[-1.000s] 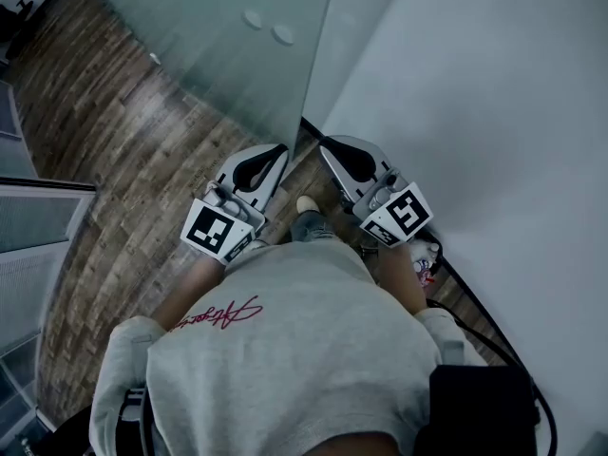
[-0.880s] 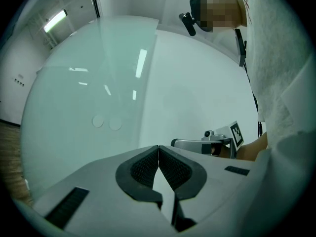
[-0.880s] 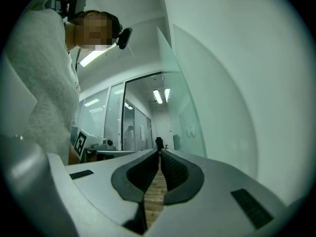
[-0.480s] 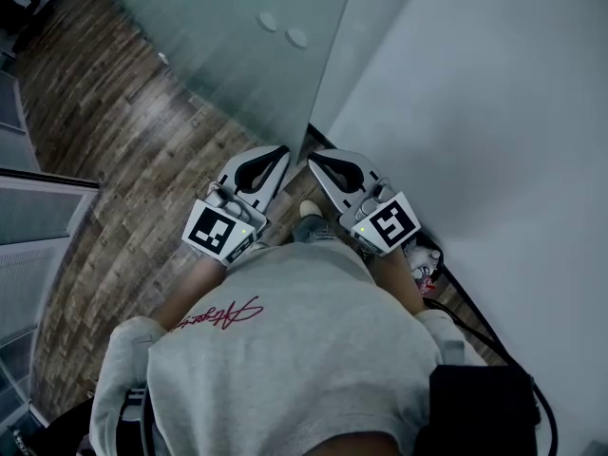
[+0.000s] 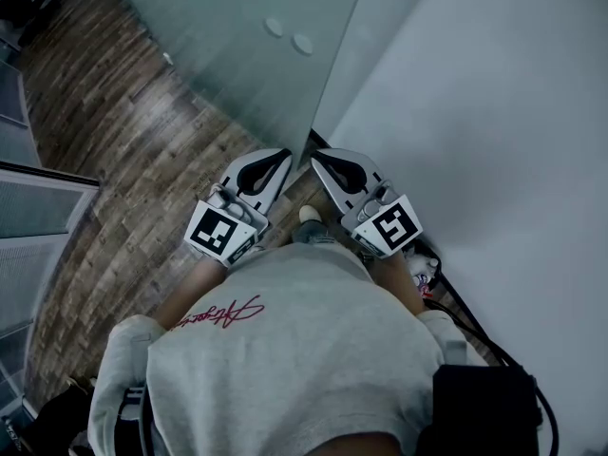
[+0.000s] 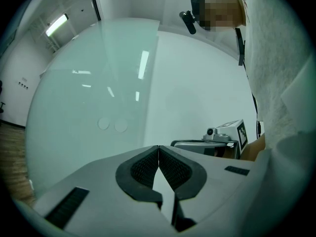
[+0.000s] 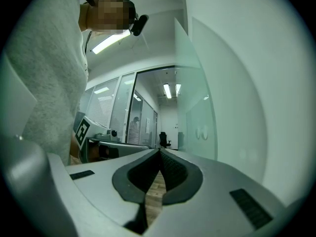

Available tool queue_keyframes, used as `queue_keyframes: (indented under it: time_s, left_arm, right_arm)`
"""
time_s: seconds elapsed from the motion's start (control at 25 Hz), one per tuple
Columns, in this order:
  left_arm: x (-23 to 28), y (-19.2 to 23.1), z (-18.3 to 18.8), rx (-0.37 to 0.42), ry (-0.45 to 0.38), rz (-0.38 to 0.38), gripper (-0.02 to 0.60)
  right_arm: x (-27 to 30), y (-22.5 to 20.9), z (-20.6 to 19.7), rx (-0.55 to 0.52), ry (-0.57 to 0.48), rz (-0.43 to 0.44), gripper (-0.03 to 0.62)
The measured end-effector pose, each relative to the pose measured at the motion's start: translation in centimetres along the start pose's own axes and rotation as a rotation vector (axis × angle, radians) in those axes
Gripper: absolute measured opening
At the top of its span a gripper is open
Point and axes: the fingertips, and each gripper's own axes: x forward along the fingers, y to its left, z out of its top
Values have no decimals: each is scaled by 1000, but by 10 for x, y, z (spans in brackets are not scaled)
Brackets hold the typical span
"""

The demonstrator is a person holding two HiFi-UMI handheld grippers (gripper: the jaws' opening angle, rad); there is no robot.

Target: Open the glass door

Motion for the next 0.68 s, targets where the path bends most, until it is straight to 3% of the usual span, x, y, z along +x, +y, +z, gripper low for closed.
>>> queue_keyframes:
  time_s: [0.68]
  left_arm:
    - [8,5,3,-11,-7,0,17]
  right_arm:
    - [1,-5,6,1,-12,4,17]
